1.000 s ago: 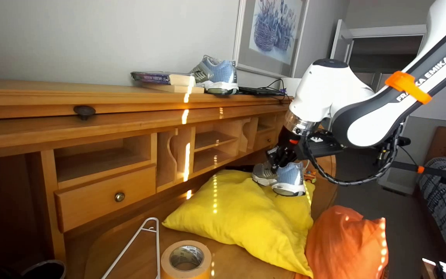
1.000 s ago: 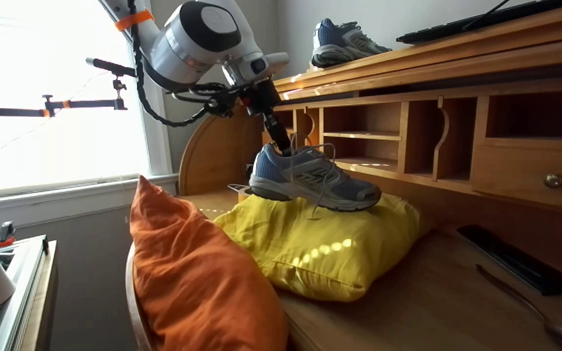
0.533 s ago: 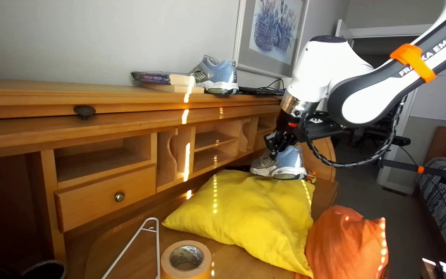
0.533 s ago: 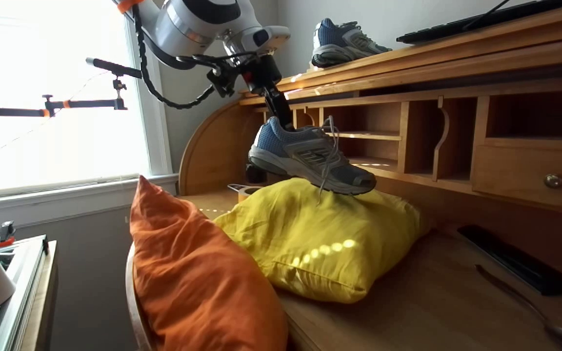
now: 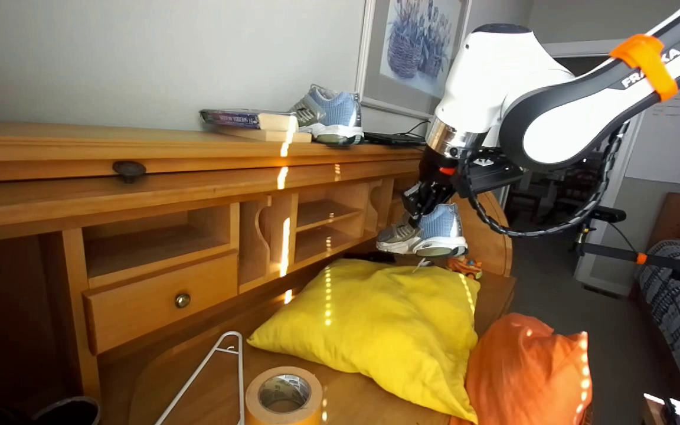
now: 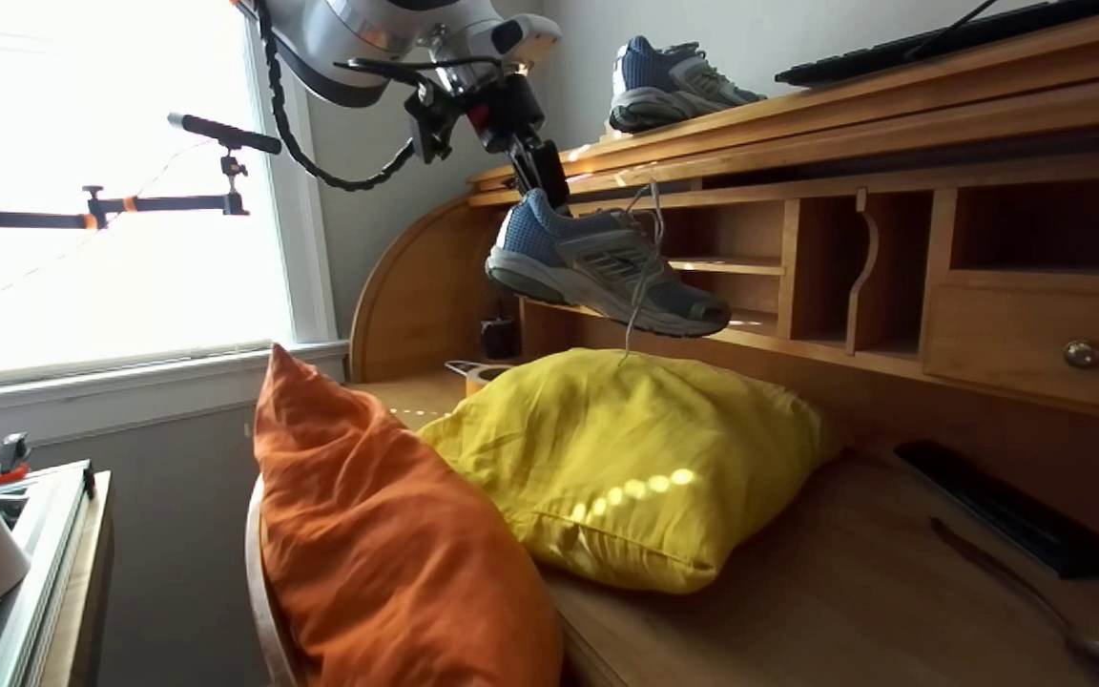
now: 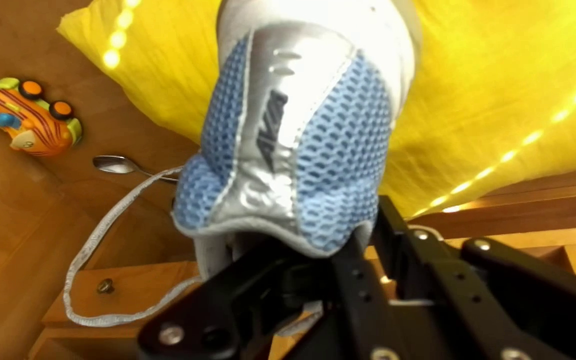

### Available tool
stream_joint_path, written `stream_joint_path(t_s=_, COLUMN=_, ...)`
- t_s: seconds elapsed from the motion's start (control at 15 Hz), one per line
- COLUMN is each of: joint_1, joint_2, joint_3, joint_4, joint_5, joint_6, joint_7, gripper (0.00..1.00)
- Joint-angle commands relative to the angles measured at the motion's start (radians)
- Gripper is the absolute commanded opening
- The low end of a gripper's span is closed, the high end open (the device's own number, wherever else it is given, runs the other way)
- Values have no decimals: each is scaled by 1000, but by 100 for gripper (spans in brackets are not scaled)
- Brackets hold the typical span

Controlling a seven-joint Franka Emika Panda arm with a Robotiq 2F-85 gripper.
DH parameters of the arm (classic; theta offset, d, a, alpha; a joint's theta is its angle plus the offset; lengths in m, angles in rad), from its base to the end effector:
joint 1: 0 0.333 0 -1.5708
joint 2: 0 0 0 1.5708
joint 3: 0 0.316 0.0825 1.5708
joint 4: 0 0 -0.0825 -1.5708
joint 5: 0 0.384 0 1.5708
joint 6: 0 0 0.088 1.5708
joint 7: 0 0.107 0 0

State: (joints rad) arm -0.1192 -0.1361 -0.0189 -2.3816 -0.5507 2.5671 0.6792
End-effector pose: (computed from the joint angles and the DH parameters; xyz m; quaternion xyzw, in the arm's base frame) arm 0.5024 -0.0616 0.4063 0.9520 -0.1926 0.1971 0.1333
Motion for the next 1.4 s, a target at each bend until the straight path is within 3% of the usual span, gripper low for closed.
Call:
stream_joint_path(t_s=0.0, joint_1=18, joint_2=-94, joint_3=30, joint_4=-8, joint_5=38, joint_6=-93, joint_7=-64, gripper=4)
stream_joint_path(t_s=0.6, joint_1=19, joint_2=-230, joint_3=101, joint_4=21, joint_5=47, joint_6=-206, joint_7=-180, gripper=4)
stream_joint_path(t_s=1.33, joint_1=17, joint_2=-275, joint_3=118, joint_4=135, joint_5=83, joint_6=-286, joint_7=-300, gripper=4)
